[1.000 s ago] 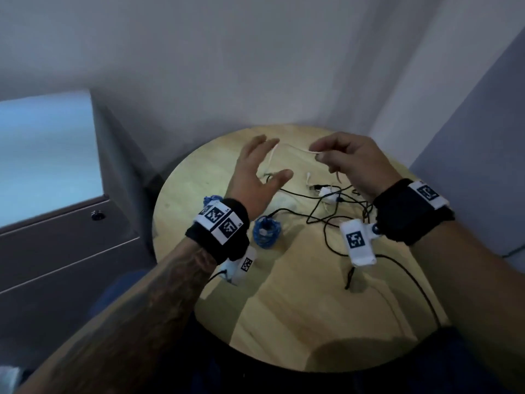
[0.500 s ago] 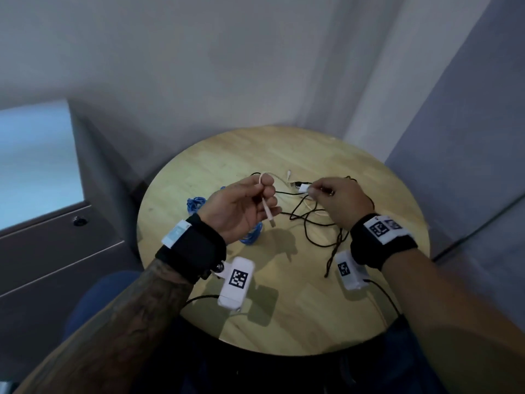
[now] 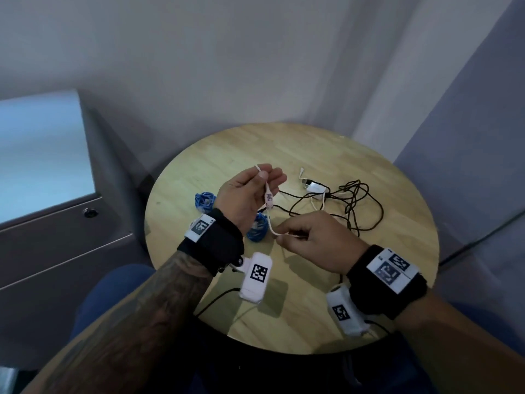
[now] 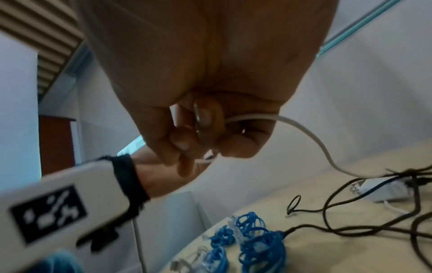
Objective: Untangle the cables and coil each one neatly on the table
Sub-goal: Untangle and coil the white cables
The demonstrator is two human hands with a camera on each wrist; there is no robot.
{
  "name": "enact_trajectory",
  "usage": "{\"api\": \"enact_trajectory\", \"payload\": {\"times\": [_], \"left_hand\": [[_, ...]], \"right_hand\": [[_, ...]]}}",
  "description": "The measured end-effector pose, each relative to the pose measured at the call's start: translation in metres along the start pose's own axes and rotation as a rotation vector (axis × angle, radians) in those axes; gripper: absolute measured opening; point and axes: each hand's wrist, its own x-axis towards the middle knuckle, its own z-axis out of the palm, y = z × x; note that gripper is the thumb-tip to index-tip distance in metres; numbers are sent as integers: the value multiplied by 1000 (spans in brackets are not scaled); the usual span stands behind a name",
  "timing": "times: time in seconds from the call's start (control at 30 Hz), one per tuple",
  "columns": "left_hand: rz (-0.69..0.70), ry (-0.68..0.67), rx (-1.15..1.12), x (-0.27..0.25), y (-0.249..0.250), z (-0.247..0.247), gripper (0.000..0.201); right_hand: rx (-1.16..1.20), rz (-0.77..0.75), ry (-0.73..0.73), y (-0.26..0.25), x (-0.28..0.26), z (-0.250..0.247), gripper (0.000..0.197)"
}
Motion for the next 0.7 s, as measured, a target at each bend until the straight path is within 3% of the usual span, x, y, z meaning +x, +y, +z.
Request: {"api": "enact_trajectory", "payload": {"times": [0.23, 0.37, 0.43, 0.57, 0.7], "left_hand": [[1, -34, 7, -7, -2, 4, 16], [12, -157, 432, -10, -5, 5, 15], [-57, -275, 509, -15, -9, 12, 19], [-337, -364, 357, -18, -4, 26, 28], [-437, -419, 63, -17, 11, 31, 23]], "right_hand": [[-39, -37, -86, -4, -1, -8, 18], [-3, -78, 230, -2, 2, -16, 11], [7, -51, 389, 4, 6, -25, 8], [45, -30, 514, 15, 10, -32, 3], [246, 36, 423, 32, 19, -28, 14]]}}
